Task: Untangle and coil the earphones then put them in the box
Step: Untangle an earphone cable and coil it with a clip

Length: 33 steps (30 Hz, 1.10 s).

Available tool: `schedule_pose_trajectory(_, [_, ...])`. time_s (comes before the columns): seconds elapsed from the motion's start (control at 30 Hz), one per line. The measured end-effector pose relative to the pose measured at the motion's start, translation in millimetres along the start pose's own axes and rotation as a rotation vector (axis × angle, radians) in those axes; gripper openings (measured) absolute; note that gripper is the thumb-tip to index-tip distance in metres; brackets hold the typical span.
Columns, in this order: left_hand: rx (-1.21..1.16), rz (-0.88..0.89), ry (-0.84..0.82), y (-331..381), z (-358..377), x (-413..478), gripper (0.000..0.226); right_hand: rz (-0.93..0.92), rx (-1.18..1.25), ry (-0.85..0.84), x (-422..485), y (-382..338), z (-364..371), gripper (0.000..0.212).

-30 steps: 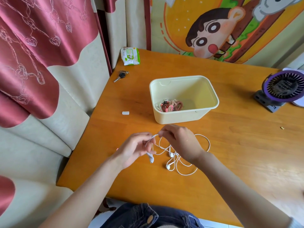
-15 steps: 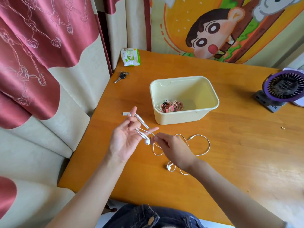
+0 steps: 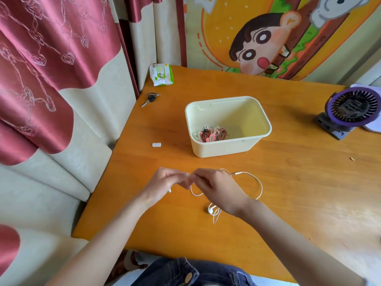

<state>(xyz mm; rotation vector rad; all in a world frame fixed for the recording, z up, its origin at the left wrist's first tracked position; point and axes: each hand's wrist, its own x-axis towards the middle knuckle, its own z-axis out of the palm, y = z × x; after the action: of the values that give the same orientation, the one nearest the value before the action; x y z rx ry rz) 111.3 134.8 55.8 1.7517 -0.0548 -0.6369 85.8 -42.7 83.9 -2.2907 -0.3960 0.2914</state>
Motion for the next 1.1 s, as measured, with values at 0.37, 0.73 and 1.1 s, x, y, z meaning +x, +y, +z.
schedule_pose_trajectory(0.37, [-1.020,-0.049,-0.254,6.4,8.8,-9.3,0.023,0.103,0.038,0.181,19.6,23.4,-15.6,0.024])
schedule_pose_trajectory(0.73, [-1.371,0.145,-0.314,15.9,-12.4,-5.4,0.026,0.110,0.034,0.037,1.5,16.4,13.5,0.025])
schedule_pose_trajectory(1.1, [-0.515,0.088,0.274,22.7,-5.4,-5.0,0.026,-0.035,0.052,-0.022,-8.2,-0.9,11.9,0.025])
